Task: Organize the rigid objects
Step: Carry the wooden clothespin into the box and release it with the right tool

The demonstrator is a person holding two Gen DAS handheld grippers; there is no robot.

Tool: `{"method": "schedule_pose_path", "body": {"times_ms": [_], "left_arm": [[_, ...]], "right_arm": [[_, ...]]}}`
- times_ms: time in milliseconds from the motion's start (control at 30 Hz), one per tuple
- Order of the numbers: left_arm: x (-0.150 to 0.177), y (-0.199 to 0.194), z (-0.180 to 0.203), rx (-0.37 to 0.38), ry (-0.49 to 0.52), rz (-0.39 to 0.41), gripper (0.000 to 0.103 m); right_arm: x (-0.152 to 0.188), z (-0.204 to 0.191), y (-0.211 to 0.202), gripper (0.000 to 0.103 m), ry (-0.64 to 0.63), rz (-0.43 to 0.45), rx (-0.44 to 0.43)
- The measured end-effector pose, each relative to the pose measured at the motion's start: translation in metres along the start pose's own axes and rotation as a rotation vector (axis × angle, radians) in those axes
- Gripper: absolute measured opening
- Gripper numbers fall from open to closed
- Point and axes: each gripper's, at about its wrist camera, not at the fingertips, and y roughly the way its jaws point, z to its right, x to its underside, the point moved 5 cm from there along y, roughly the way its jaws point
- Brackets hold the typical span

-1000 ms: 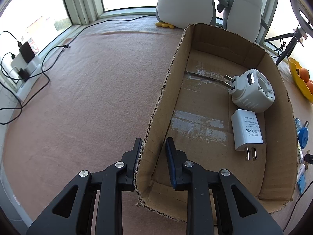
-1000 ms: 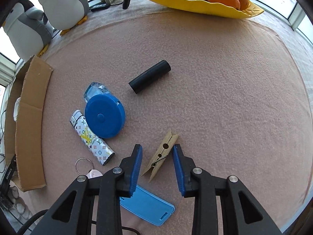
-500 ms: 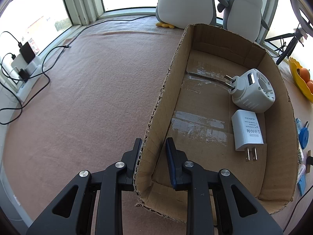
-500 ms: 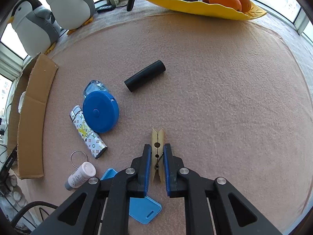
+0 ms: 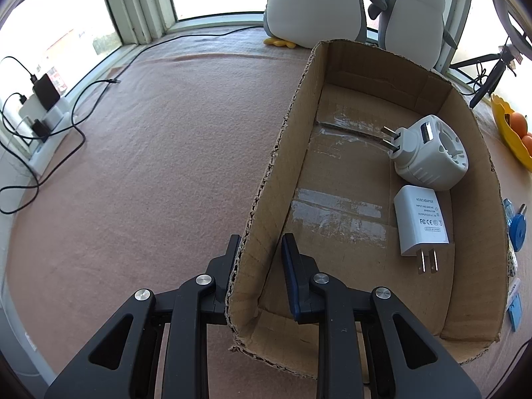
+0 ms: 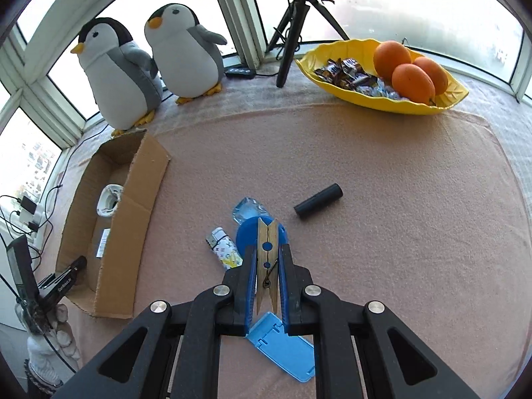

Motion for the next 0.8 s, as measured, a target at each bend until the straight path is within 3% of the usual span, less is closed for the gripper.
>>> {"method": "schedule_pose_path", "body": {"times_ms": [400, 800], "left_arm": [[0.0, 0.0, 0.0, 0.006, -0.002, -0.002, 0.023], [-0.001, 0.001, -0.003, 0.036, -0.011, -0.011, 0.023]], "right_arm": [[0.003, -0.127, 0.006, 0.011, -0.2, -0.019, -0.201], [0.022, -0.194, 0.032, 0.011, -0.326, -0.071, -0.249]]}}
